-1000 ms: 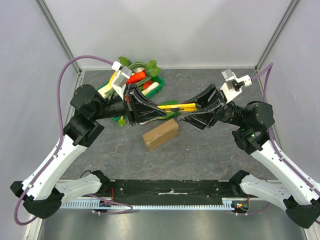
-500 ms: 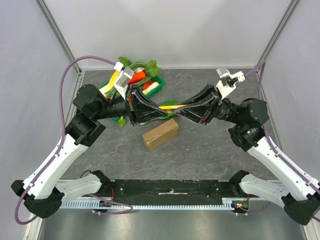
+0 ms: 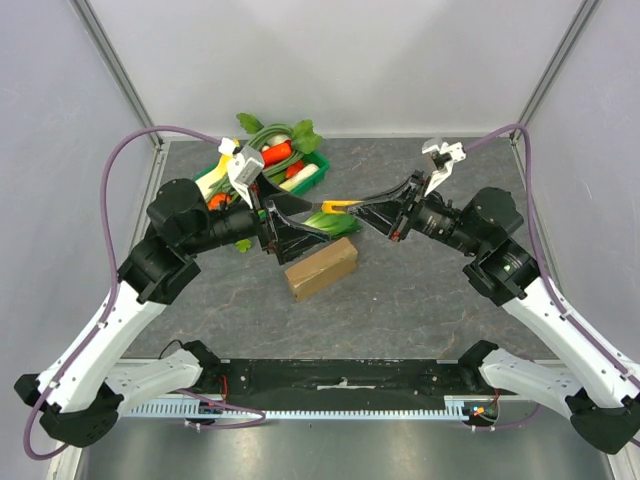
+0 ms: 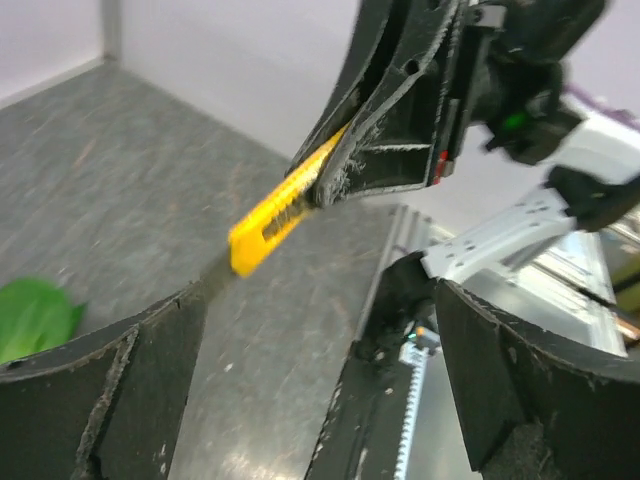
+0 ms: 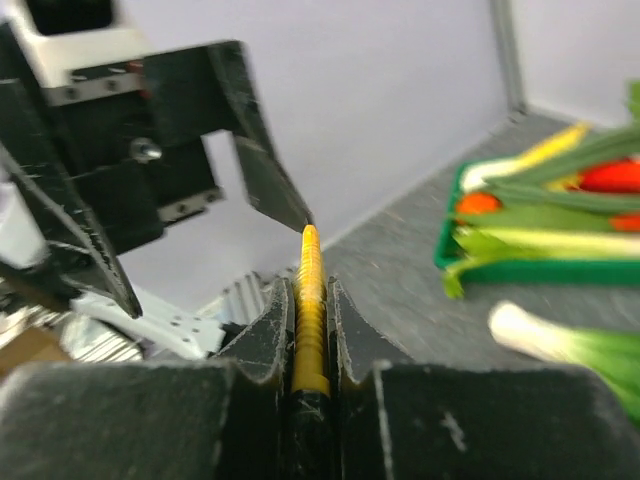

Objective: Unpack the express box

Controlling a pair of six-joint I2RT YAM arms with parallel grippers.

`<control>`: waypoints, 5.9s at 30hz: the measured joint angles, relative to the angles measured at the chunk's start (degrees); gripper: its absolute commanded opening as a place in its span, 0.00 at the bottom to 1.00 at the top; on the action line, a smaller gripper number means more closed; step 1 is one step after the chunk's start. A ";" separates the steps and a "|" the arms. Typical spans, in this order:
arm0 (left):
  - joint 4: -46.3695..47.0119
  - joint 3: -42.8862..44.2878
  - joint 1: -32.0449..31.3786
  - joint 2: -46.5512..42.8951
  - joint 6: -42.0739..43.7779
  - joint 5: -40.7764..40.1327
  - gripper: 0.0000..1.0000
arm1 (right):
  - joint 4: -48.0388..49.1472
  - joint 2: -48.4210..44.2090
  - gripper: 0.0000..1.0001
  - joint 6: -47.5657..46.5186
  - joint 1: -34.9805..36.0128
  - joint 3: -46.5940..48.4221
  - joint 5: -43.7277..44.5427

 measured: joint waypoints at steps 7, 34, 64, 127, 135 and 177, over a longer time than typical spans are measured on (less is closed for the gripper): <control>-7.61 -3.34 0.00 2.27 7.67 -11.72 0.98 | -19.02 -1.84 0.00 -7.93 -0.17 -2.32 20.68; -12.92 -4.48 -2.03 45.29 31.63 -22.77 0.36 | -24.24 -5.99 0.00 -10.88 -0.17 -20.72 35.39; -8.22 -11.41 -5.73 41.11 45.97 -18.86 0.62 | -8.57 -3.26 0.00 -7.34 -0.15 -29.90 28.17; -9.64 -9.46 -5.55 44.28 44.00 -19.19 0.32 | -23.04 0.04 0.00 -10.36 -1.64 -22.18 21.79; -8.09 -8.66 -3.58 45.13 41.27 -21.33 0.39 | -35.65 -3.26 0.00 -10.38 -1.25 -22.05 16.46; -3.43 -25.11 8.31 23.04 5.33 -26.12 0.38 | -19.80 20.48 0.00 -10.29 0.52 -12.00 26.64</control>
